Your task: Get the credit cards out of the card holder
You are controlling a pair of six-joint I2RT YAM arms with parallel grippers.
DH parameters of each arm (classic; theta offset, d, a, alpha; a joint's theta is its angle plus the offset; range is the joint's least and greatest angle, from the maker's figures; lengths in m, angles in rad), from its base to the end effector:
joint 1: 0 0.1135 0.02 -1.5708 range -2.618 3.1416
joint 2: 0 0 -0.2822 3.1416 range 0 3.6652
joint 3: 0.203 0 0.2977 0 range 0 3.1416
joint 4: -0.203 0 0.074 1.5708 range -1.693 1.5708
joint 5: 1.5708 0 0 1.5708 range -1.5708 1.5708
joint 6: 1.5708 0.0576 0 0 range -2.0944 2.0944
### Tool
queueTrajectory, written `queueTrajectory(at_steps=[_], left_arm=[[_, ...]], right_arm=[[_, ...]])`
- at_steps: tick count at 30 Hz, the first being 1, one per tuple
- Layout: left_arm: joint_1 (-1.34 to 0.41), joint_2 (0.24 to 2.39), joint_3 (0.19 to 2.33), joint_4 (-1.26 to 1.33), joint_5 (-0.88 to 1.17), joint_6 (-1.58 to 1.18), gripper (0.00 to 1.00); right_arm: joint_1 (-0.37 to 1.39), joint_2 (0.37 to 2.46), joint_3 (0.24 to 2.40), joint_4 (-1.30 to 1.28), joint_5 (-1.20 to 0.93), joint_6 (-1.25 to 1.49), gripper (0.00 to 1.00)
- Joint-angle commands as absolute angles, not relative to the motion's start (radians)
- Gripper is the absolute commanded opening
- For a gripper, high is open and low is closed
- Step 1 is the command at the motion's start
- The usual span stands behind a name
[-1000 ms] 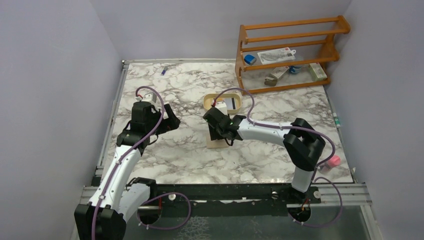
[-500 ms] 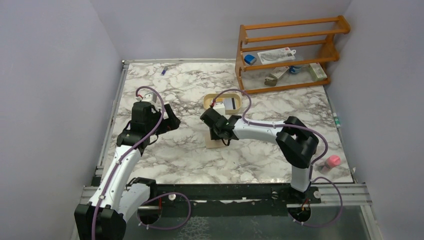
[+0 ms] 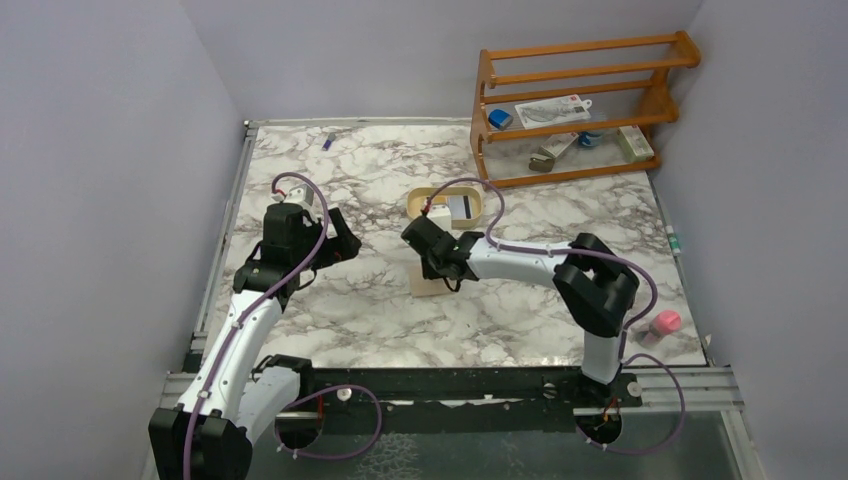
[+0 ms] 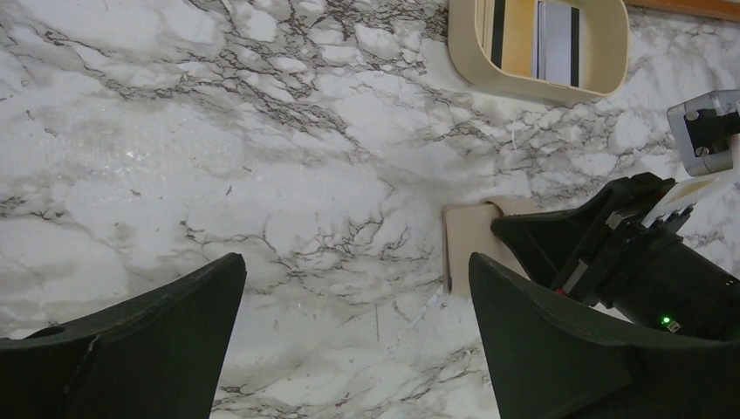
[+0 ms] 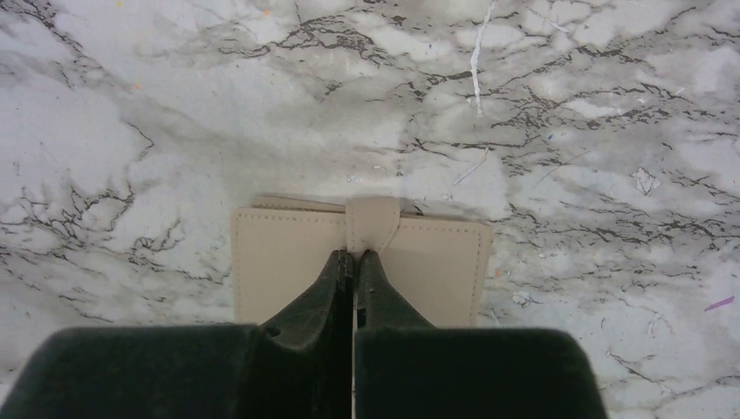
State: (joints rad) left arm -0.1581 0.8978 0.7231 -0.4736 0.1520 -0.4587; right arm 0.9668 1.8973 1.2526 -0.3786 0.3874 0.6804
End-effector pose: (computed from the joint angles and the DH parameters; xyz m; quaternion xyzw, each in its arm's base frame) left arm 0.2416 -0.0474 0.2635 -0.1003 0.8879 -0.1995 0.4022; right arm 0.2712 0.3547 0.1448 -0.0833 0.9425 0.0687 0.3162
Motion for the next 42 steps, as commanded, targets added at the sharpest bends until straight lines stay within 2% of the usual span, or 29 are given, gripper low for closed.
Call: queueTrajectory(at_steps=[1, 5, 8, 14, 18, 27, 32, 34, 38, 41, 42], left_arm=[[-0.156, 0.872, 0.709, -0.468, 0.201, -0.464, 0.99], [-0.161, 0.840, 0.641, -0.381, 0.321, -0.557, 0.97], [-0.192, 0.804, 0.569, -0.307, 0.333, -0.635, 0.95], [-0.295, 0.672, 0.332, -0.018, 0.234, -0.784, 0.96], [-0.438, 0.650, 0.220, 0.183, 0.053, -0.829, 0.97], [-0.598, 1.022, 0.347, 0.269, -0.135, -0.835, 0.95], [-0.644, 1.117, 0.388, 0.288, -0.293, -0.799, 0.95], [-0.648, 1.113, 0.378, 0.331, -0.299, -0.769, 0.91], [-0.676, 1.022, 0.331, 0.408, -0.264, -0.636, 0.91], [-0.743, 0.911, 0.287, 0.412, -0.254, -0.487, 0.92], [-0.767, 0.866, 0.264, 0.418, -0.255, -0.457, 0.97]], right_arm=[[0.965, 1.820, 1.170, -0.280, 0.349, 0.704, 0.01], [0.933, 1.697, 1.077, -0.134, 0.278, 0.736, 0.01], [0.915, 1.624, 1.036, -0.061, 0.255, 0.754, 0.01], [0.887, 1.508, 0.967, 0.070, 0.190, 0.802, 0.01], [0.876, 1.472, 0.946, 0.090, 0.165, 0.825, 0.01], [0.874, 1.412, 0.890, 0.096, 0.099, 0.882, 0.01], [0.876, 1.360, 0.865, 0.072, 0.074, 0.899, 0.01], [0.875, 1.343, 0.859, 0.054, 0.089, 0.893, 0.01], [0.874, 1.333, 0.868, 0.016, 0.131, 0.874, 0.01], [0.869, 1.353, 0.885, 0.003, 0.136, 0.870, 0.01], [0.867, 1.361, 0.889, 0.003, 0.135, 0.870, 0.01]])
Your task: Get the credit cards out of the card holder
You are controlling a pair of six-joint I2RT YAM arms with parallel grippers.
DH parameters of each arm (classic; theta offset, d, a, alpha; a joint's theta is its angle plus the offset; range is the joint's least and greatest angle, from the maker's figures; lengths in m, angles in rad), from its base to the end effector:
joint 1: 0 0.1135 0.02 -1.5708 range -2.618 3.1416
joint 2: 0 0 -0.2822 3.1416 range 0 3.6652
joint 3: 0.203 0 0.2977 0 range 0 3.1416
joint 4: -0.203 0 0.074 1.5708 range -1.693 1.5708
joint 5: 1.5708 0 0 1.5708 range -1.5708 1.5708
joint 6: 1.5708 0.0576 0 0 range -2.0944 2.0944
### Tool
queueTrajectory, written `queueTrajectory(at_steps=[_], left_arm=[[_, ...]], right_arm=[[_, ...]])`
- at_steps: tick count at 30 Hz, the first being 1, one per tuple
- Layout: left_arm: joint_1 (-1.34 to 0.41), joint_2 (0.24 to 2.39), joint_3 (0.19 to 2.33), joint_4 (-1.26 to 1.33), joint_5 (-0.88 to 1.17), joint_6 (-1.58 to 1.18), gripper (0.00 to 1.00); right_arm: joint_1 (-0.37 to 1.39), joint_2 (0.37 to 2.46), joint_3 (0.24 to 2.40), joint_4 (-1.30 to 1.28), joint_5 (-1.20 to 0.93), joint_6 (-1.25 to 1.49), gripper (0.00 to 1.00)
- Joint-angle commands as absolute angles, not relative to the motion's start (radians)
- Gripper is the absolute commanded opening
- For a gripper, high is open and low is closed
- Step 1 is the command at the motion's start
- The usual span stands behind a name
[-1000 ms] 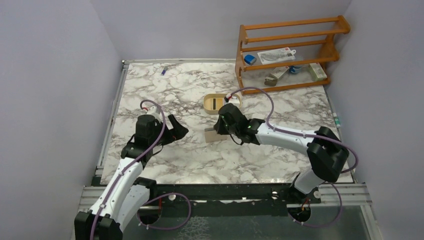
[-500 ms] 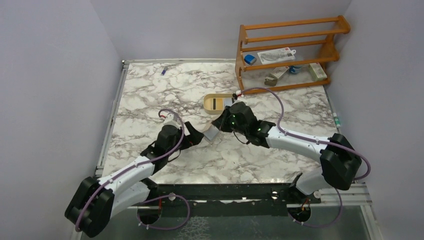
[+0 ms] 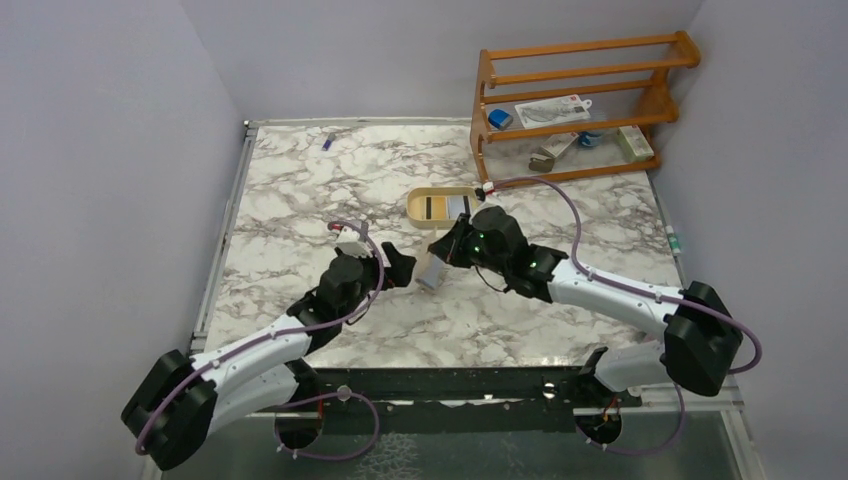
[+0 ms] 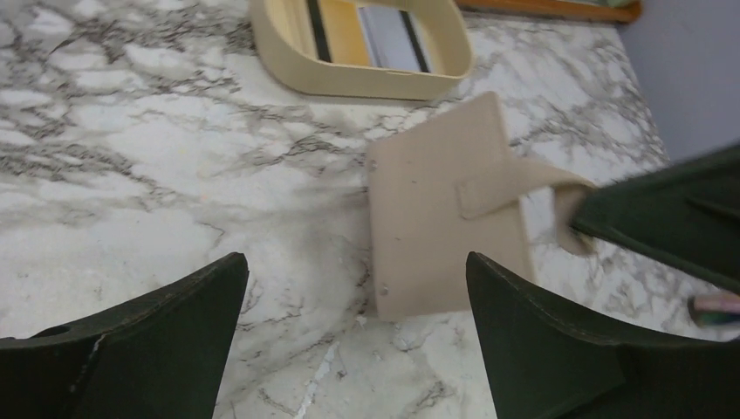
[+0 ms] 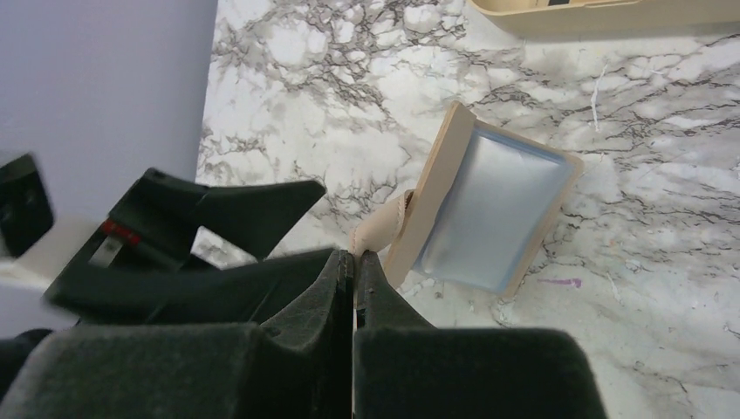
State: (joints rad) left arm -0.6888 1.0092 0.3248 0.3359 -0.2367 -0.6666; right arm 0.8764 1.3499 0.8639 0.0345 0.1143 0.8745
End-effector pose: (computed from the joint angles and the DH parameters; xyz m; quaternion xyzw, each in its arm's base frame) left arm 0.2060 -0.1521 0.1701 -0.0587 0.8140 -0.2819 0.5045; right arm 0.2368 0.2740 0.2485 0.0295 0.8461 0.3760 0.3767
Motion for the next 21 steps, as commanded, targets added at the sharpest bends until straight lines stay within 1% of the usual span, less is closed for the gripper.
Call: queueTrajectory(at_steps=[1, 4, 8, 13, 18, 21], left_arm=[[-0.795, 0.830, 0.240, 0.436, -0.250, -0.431, 0.99], [-0.834, 0.777, 0.199, 0.478, -0.199, -0.368, 0.99], [-0.859, 0.805, 0.181, 0.525, -0.152, -0.301, 0.99], [-0.929, 0.924, 0.211, 0.534, -0.266, -0.208, 0.99], [-0.972, 1.091, 0.223, 0.652, -0.394, -0.155, 0.99], [-0.973, 1.123, 0.209, 0.713, -0.515, -0.126, 0.99]], right_arm=[[0.865, 1.372, 0.897, 0.003, 0.135, 0.867, 0.01], [0.861, 1.405, 0.922, 0.004, 0.122, 0.859, 0.01], [0.862, 1.460, 0.974, -0.041, 0.109, 0.849, 0.01], [0.861, 1.482, 0.996, -0.032, 0.081, 0.843, 0.01], [0.861, 1.483, 1.003, -0.032, 0.068, 0.844, 0.01], [0.861, 1.477, 1.008, -0.034, 0.052, 0.837, 0.01]])
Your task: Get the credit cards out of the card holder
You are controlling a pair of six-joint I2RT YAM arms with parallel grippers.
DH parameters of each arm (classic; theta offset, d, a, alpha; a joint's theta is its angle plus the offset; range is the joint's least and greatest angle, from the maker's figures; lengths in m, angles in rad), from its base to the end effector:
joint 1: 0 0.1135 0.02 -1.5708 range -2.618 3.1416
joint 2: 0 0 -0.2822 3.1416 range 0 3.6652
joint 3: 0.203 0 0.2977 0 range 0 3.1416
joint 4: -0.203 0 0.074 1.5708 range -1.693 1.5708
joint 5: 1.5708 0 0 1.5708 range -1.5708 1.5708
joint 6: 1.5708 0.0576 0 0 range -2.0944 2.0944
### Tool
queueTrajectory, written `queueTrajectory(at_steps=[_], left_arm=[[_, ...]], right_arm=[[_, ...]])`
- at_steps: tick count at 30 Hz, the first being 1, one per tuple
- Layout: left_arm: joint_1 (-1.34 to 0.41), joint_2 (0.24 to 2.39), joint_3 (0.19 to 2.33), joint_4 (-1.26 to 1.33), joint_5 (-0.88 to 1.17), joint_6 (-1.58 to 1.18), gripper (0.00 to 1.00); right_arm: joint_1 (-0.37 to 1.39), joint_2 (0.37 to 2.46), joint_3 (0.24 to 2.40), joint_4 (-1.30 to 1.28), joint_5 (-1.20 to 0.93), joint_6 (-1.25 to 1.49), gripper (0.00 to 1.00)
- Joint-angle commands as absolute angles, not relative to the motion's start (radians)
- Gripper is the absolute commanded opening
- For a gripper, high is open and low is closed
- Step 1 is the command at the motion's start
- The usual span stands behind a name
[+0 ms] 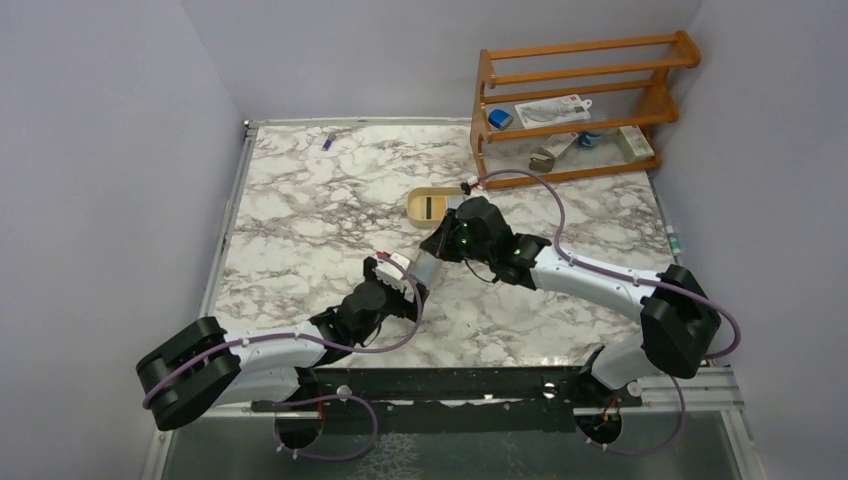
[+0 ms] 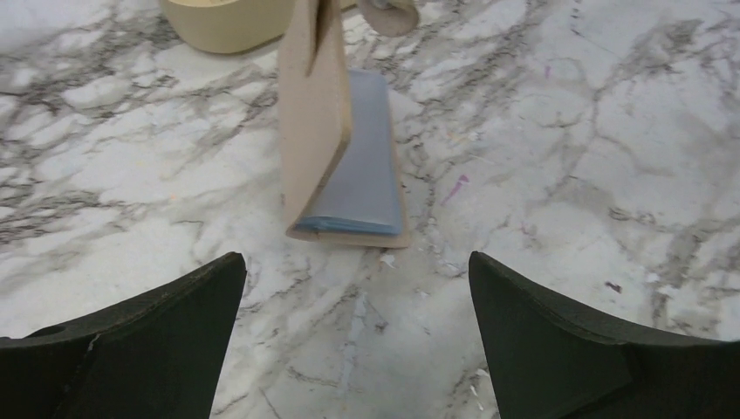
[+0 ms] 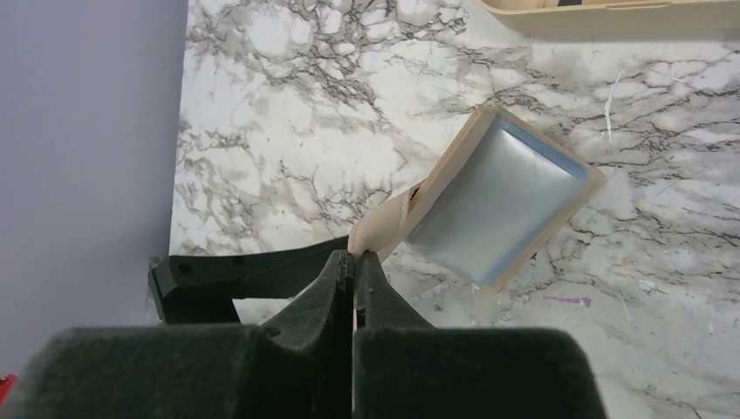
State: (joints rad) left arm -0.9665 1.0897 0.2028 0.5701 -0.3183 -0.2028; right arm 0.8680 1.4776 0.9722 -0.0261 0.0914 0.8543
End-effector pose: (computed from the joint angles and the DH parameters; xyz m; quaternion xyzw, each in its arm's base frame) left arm 0.1526 -0.1893 0.1355 0.2117 0.7766 -0.2127 0.5539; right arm 0.2568 0.2951 0.2392 0.0168 0.8672 0.3505 0.3533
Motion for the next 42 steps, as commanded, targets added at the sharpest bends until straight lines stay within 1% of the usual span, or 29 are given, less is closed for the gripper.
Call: queueTrajectory(at_steps=[1, 3, 5, 9, 12, 15, 16, 17, 18, 20, 21, 22, 23, 24, 25, 26, 27, 28, 29, 30, 32, 36, 39, 41, 42], left_arm=[[-0.973, 1.121, 0.205, 0.728, -0.556, -0.113, 0.99], [-0.970, 1.105, 0.193, 0.766, -0.586, -0.088, 0.99], [-0.958, 1.101, 0.196, 0.782, -0.571, -0.069, 0.99], [-0.909, 1.120, 0.213, 0.804, -0.465, -0.051, 0.99], [-0.808, 1.137, 0.219, 0.813, -0.289, -0.081, 0.97], [-0.667, 1.164, 0.239, 0.816, -0.042, -0.107, 0.91], [-0.646, 1.177, 0.251, 0.816, 0.031, -0.109, 0.85], [-0.632, 1.193, 0.267, 0.816, 0.087, -0.106, 0.77], [-0.625, 1.210, 0.283, 0.814, 0.128, -0.102, 0.68], [-0.621, 1.243, 0.317, 0.809, 0.189, -0.095, 0.54], [-0.620, 1.260, 0.335, 0.800, 0.221, -0.091, 0.45], [-0.620, 1.277, 0.354, 0.791, 0.252, -0.087, 0.39], [-0.620, 1.290, 0.368, 0.786, 0.283, -0.086, 0.31], [-0.620, 1.302, 0.380, 0.778, 0.317, -0.084, 0.20], [-0.620, 1.311, 0.392, 0.772, 0.350, -0.084, 0.10], [-0.620, 1.314, 0.401, 0.765, 0.393, -0.084, 0.04], [-0.619, 1.315, 0.405, 0.759, 0.423, -0.083, 0.00], [-0.620, 1.305, 0.410, 0.750, 0.445, -0.083, 0.00], [-0.620, 1.294, 0.413, 0.728, 0.462, -0.076, 0.00], [-0.618, 1.277, 0.419, 0.699, 0.471, -0.065, 0.00], [-0.611, 1.243, 0.435, 0.624, 0.487, -0.038, 0.00], [-0.606, 1.219, 0.454, 0.585, 0.521, -0.028, 0.00], [-0.585, 1.245, 0.487, 0.575, 0.629, -0.043, 0.00], [-0.565, 1.267, 0.526, 0.548, 0.700, -0.058, 0.00], [-0.555, 1.278, 0.553, 0.520, 0.735, -0.060, 0.00]], right_arm=[[0.860, 1.475, 1.010, -0.038, 0.045, 0.832, 0.01], [0.861, 1.472, 1.011, -0.039, 0.031, 0.827, 0.01], [0.861, 1.470, 1.009, -0.037, 0.021, 0.825, 0.01], [0.860, 1.476, 1.010, -0.020, -0.016, 0.820, 0.01], [0.861, 1.472, 1.004, -0.010, -0.049, 0.813, 0.01], [0.861, 1.449, 0.990, -0.009, -0.064, 0.807, 0.01], [0.861, 1.442, 0.985, -0.009, -0.064, 0.807, 0.01], [0.861, 1.434, 0.982, -0.009, -0.063, 0.808, 0.01], [0.861, 1.427, 0.979, -0.009, -0.063, 0.809, 0.01], [0.861, 1.418, 0.974, -0.009, -0.068, 0.811, 0.01], [0.860, 1.412, 0.969, -0.009, -0.072, 0.811, 0.03], [0.861, 1.408, 0.968, -0.009, -0.073, 0.811, 0.08], [0.861, 1.401, 0.965, -0.009, -0.074, 0.812, 0.11], [0.859, 1.393, 0.958, -0.009, -0.071, 0.812, 0.12], [0.856, 1.383, 0.954, -0.009, -0.069, 0.811, 0.16], [0.850, 1.376, 0.949, 0.004, -0.073, 0.808, 0.28], [0.845, 1.368, 0.945, 0.017, -0.078, 0.803, 0.54], [0.838, 1.355, 0.937, 0.022, -0.082, 0.789, 0.80], [0.828, 1.341, 0.929, 0.023, -0.085, 0.772, 0.97], [0.814, 1.327, 0.925, 0.019, -0.087, 0.750, 1.00], [0.778, 1.289, 0.919, 0.002, -0.073, 0.686, 1.00], [0.728, 1.181, 0.873, -0.012, -0.055, 0.401, 1.00], [0.726, 1.071, 0.780, 0.095, -0.061, 0.170, 1.00], [0.706, 0.967, 0.652, 0.235, -0.061, 0.102, 1.00], [0.678, 0.925, 0.602, 0.296, -0.116, 0.102, 1.00]])
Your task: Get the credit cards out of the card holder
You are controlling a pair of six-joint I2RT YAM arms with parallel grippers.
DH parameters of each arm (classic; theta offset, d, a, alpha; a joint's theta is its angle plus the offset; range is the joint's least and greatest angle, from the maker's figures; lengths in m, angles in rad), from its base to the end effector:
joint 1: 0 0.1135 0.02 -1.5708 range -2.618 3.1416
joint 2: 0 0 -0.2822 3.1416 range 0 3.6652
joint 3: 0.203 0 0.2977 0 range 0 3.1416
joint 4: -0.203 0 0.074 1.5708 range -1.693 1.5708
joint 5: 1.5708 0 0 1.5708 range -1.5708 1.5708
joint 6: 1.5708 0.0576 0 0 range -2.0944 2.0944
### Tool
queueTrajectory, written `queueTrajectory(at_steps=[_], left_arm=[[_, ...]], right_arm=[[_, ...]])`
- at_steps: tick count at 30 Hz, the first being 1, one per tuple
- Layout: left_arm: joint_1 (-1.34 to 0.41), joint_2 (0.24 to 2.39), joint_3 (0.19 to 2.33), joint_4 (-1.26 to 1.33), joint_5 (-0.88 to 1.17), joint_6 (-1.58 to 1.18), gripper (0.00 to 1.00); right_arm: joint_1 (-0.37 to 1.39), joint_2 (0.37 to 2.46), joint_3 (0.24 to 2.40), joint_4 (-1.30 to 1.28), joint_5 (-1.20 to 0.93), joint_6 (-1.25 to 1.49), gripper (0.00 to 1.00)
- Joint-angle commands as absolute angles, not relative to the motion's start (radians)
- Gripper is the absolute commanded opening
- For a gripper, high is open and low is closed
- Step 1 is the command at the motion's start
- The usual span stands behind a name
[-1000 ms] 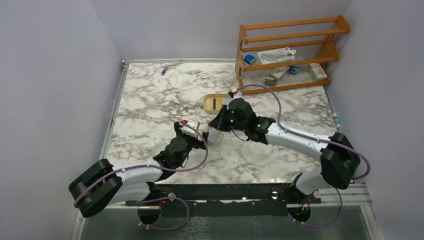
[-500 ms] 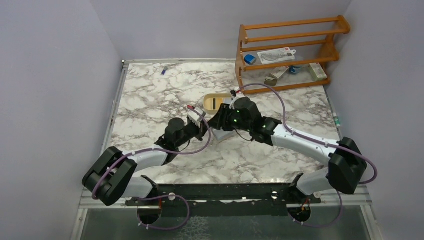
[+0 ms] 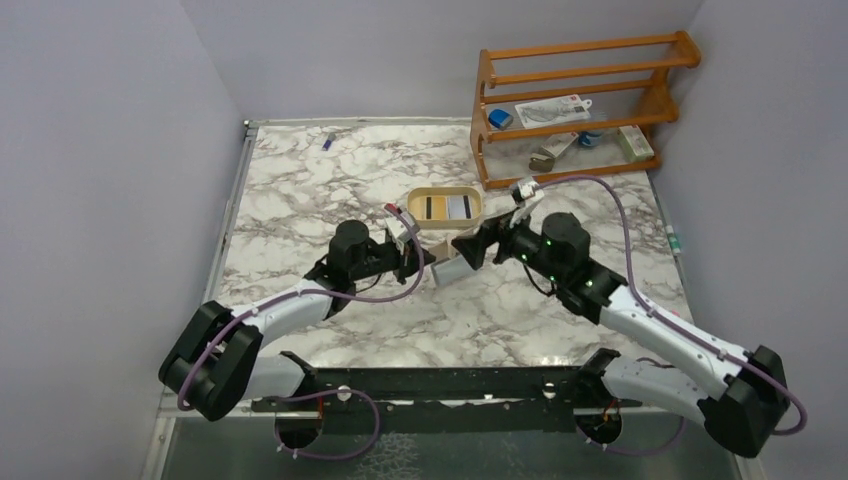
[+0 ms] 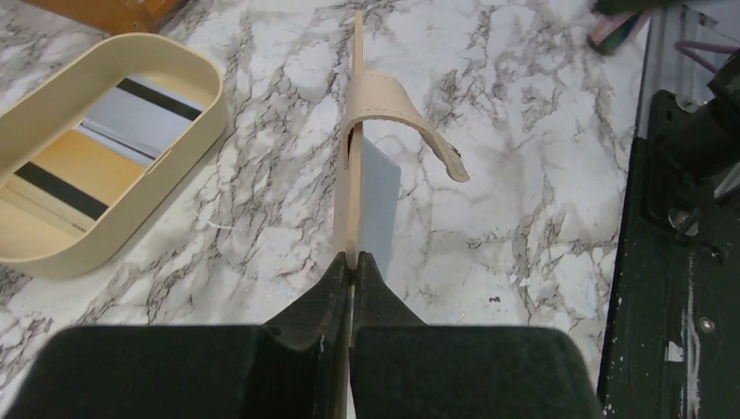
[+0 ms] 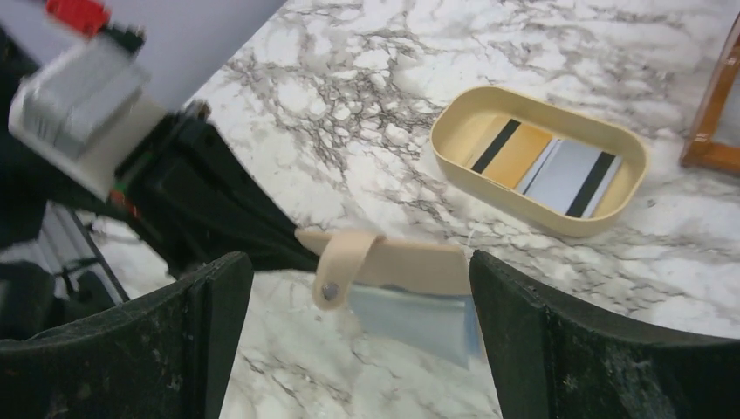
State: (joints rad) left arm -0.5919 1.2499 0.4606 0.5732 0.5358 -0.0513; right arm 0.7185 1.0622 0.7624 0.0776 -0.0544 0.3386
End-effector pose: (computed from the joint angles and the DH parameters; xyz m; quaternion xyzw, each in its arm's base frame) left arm 0.2322 -0.1916 0.1901 0.3605 0.6799 -0.3867 0.5082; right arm 0.2292 0.2046 0.3022 -0.1641 0.7636 0.3331 0.5282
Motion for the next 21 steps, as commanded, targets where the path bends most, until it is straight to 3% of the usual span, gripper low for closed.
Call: queueTrajectory(at_steps=[1, 6, 13, 16, 21], left_arm=[[-0.547, 1.286, 0.587, 0.481, 0.753, -0.053, 0.00], [-0.505, 1.331, 0.858, 0.137, 0.786, 0.070, 0.00], [-0.382, 1.438, 1.223, -0.376, 1.059, 0.258, 0.00], [-0.378, 1.473, 1.301, -0.617, 1.071, 0.392, 0.00], [-0.376, 1.450, 1.277, -0.618, 1.124, 0.398, 0.00]], right_arm=[[0.636, 0.892, 0.564, 0.350, -0.214, 0.114, 1.00], [0.442, 0.913, 0.580, 0.442, -0.613, 0.174, 1.00], [0.385, 0.989, 0.667, 0.489, -0.844, 0.192, 0.97], [0.385, 0.983, 0.660, 0.510, -0.843, 0.191, 0.96], [0.385, 0.964, 0.628, 0.525, -0.743, 0.191, 0.96]])
